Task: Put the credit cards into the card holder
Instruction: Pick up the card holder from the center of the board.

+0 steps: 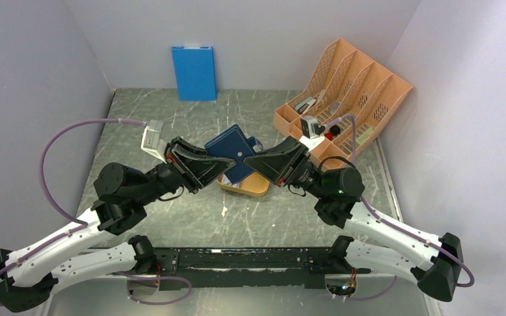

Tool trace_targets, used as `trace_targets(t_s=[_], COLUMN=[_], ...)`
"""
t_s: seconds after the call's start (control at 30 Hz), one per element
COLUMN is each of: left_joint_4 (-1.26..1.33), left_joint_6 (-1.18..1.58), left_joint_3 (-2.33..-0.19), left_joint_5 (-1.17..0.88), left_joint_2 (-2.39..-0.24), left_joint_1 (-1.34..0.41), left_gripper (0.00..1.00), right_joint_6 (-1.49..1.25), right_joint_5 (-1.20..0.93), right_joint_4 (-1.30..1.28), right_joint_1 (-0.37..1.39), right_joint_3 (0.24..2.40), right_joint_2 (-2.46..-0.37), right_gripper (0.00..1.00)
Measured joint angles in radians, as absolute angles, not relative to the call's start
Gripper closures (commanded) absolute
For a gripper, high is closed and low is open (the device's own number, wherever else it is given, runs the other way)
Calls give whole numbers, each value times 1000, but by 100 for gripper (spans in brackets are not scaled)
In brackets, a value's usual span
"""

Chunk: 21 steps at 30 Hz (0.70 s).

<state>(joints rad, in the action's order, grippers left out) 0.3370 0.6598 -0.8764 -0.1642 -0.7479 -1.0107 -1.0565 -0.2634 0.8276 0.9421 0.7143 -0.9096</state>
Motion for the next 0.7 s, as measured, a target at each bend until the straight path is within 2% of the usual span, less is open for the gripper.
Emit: trace_targets(t_s=[0.07,0.2,0.27,0.4,0.57,0.7], left_joint_4=[337,322,275,93,-163,-316], left_joint_6=[670,672,663,643,632,632], left_joint_3=[-876,-876,-878,-920,-1022,-1087], left_joint_5=[-163,-155,-133,-72,28,65], left_joint_2=[-748,-744,-732,-700,-654,-631], left_joint_1=[-1011,-1011,-1011,-1013,-1015,-1013], left_gripper=[95,95,95,95,95,95], right_joint_6=[-1049,-1020,-1002,-886,-718,-634], right_joint_5=[-264,-270,-275,-277,-230,-186], right_joint_4=[834,812,752,482,123,-40], right_joint_1=[942,942,942,943,943,943], right_joint_3=[711,714,721,775,897,998], right_joint_2=[-910,-903,-882,-796,-683,-663], right_gripper=[100,55,46,44,51,54])
